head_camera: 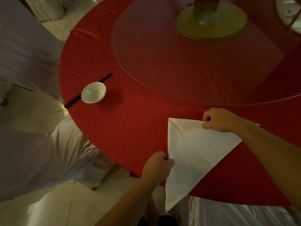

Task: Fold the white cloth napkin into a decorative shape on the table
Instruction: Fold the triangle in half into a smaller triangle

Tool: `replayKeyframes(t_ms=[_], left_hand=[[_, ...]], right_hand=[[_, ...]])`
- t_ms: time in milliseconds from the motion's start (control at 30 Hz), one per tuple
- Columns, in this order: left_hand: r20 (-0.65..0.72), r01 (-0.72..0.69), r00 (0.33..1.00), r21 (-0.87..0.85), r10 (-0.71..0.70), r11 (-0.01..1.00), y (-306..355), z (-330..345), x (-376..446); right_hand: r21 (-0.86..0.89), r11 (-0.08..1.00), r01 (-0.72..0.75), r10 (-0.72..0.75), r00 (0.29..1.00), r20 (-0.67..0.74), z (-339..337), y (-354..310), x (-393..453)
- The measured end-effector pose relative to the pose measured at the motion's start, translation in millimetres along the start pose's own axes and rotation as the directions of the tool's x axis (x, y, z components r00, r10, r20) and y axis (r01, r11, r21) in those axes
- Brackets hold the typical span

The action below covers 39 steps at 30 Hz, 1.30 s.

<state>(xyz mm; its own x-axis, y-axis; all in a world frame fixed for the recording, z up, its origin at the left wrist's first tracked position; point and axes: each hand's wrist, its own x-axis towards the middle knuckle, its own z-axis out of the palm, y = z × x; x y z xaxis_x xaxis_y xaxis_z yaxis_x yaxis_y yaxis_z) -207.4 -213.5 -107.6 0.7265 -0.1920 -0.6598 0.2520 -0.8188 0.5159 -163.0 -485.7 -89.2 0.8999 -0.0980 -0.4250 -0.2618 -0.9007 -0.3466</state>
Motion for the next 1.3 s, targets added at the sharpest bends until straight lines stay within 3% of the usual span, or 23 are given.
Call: replayKeyframes(t_ms=[133,267,367,433,500,567,667,767,867,967,1067,1200,1300], left_hand=[[-0.082,-0.015,0.997,-0.086,0.007,0.996,4,-14,15],[-0.24,-0.173,0.96,-0.1,0.145,0.98,16,-46,44],[-0.33,-0.235,0.907,0.12,0.262,0.965,27,-59,58],[-0.401,-0.254,0.839,0.308,0.368,0.917,31,-54,58],[-0.394,-0.303,0.777,0.451,0.492,0.84,32,-37,51],[-0.321,-0.355,0.753,0.537,0.575,0.765,27,-15,42],[-0.21,-0.361,0.781,0.617,0.589,0.699,14,9,36],[-0.155,-0.365,0.787,0.662,0.597,0.654,0,14,40],[-0.125,-0.364,0.78,0.707,0.614,0.606,-8,10,42],[-0.167,-0.31,0.811,0.69,0.561,0.654,-20,5,41],[-0.233,-0.253,0.829,0.654,0.509,0.713,-38,-2,35],[-0.252,-0.206,0.851,0.646,0.46,0.735,-54,-11,30],[-0.205,-0.2,0.877,0.667,0.435,0.718,-55,-13,29]], right_hand=[[0.178,0.983,-0.036,0.039,0.999,-0.013,-4,21,-7],[0.234,0.964,-0.123,0.141,0.988,-0.064,7,36,-19],[0.191,0.956,-0.224,0.237,0.97,-0.049,16,43,-36],[0.029,0.964,-0.264,0.265,0.957,-0.12,18,41,-48],[-0.108,0.971,-0.212,0.175,0.943,-0.282,21,29,-52],[-0.095,0.995,0.004,-0.038,0.935,-0.354,26,4,-51],[-0.089,0.931,0.354,-0.365,0.907,-0.212,45,-46,-39],[-0.156,0.88,0.449,-0.459,0.887,-0.04,70,-80,-18],[-0.252,0.857,0.45,-0.466,0.885,-0.002,83,-81,-2],[-0.355,0.842,0.406,-0.446,0.894,-0.036,84,-67,6],[-0.419,0.868,0.265,-0.338,0.935,-0.11,77,-51,17],[-0.385,0.916,0.114,-0.197,0.963,-0.183,67,-35,30],[-0.379,0.919,0.105,-0.183,0.967,-0.175,68,-33,33]])
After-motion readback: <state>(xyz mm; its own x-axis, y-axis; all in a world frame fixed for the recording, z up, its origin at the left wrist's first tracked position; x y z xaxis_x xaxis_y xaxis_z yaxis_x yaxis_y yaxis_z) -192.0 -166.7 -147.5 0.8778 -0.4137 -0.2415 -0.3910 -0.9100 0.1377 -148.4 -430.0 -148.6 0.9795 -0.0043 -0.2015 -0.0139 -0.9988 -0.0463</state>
